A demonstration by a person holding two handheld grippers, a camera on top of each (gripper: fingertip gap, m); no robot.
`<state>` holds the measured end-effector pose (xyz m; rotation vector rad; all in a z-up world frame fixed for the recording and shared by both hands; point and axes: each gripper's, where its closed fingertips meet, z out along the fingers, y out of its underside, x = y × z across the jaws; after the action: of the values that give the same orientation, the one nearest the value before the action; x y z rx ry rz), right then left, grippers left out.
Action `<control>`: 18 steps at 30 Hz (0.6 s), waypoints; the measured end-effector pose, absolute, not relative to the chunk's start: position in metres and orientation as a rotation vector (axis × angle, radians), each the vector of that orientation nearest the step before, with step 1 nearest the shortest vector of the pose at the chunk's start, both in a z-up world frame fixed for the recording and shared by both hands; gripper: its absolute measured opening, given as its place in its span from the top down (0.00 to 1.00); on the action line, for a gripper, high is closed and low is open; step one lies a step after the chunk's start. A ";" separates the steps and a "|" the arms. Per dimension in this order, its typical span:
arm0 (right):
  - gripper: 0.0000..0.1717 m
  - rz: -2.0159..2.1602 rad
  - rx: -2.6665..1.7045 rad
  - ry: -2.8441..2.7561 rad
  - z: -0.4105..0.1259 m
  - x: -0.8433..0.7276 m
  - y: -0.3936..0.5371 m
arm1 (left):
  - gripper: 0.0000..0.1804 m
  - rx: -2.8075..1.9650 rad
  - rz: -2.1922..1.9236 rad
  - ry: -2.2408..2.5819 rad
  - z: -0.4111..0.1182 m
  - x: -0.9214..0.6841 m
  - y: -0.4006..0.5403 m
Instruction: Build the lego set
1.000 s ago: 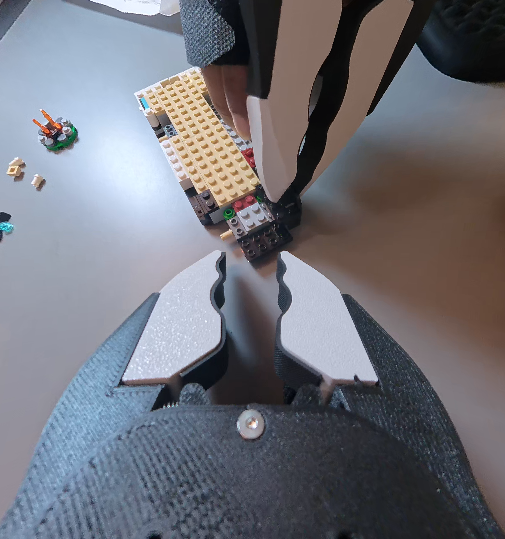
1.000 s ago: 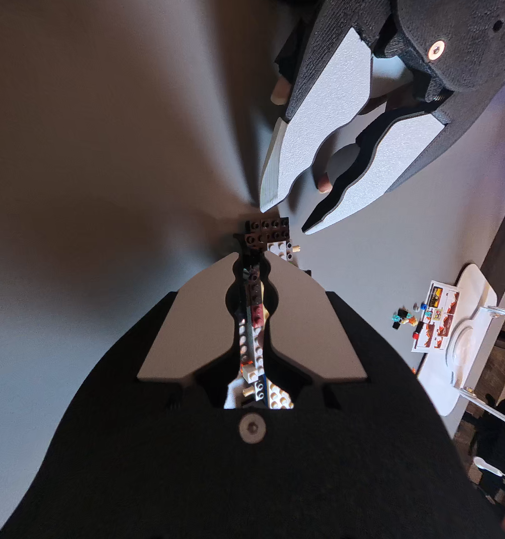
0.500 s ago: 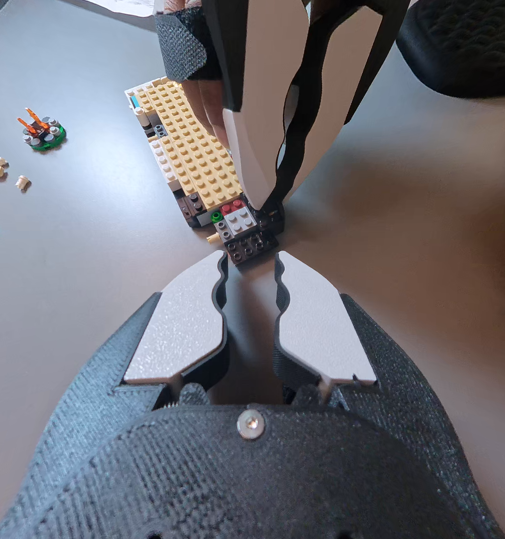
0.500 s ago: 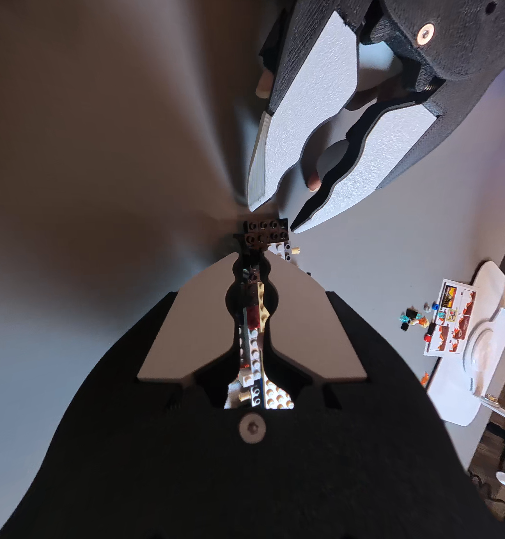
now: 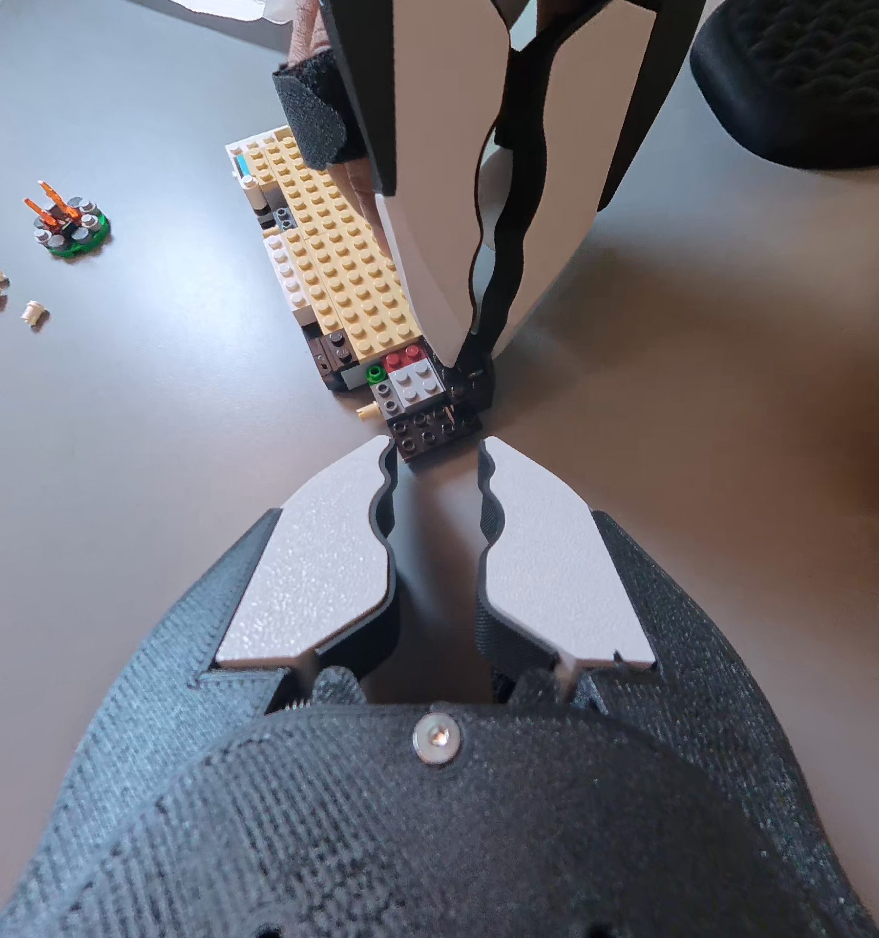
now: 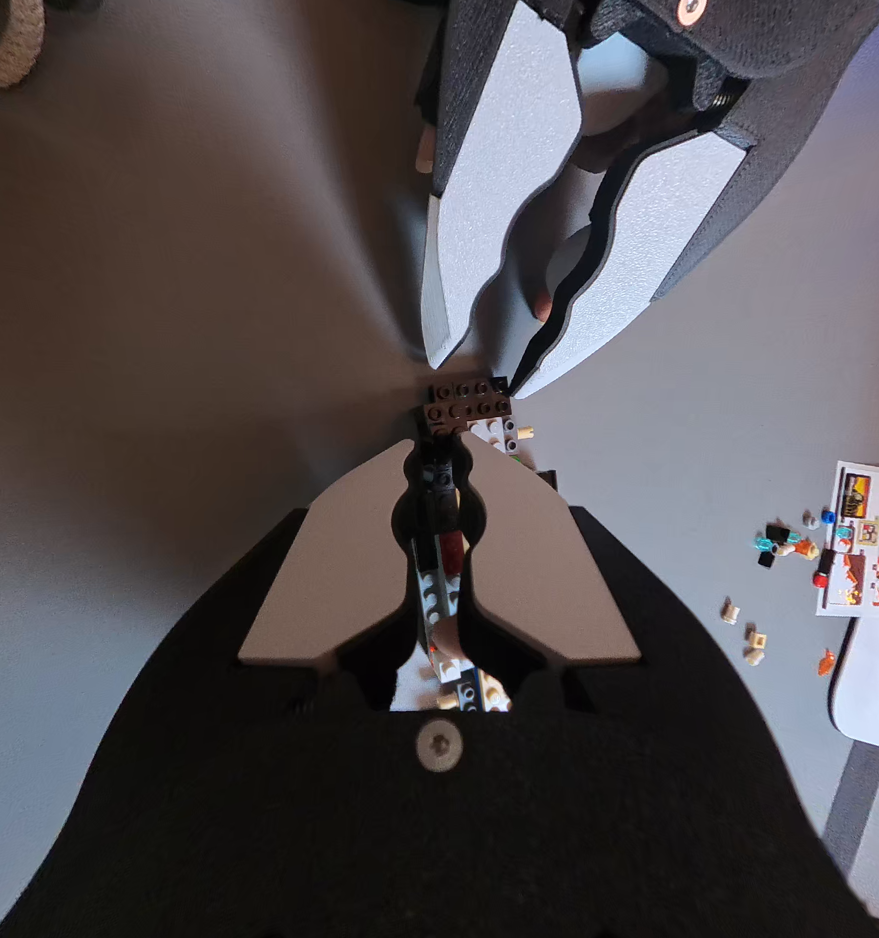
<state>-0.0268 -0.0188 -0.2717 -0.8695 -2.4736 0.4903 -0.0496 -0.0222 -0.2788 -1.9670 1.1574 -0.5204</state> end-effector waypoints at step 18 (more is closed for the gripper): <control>0.76 0.779 -1.116 -2.349 -0.253 -0.029 -0.033 | 0.79 -1.979 -0.507 1.122 -0.278 -0.051 -0.020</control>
<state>-0.0290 -0.0331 -0.2534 -1.1155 -2.3492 0.7786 -0.0515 -0.0202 -0.2783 -1.9795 1.1222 -0.5066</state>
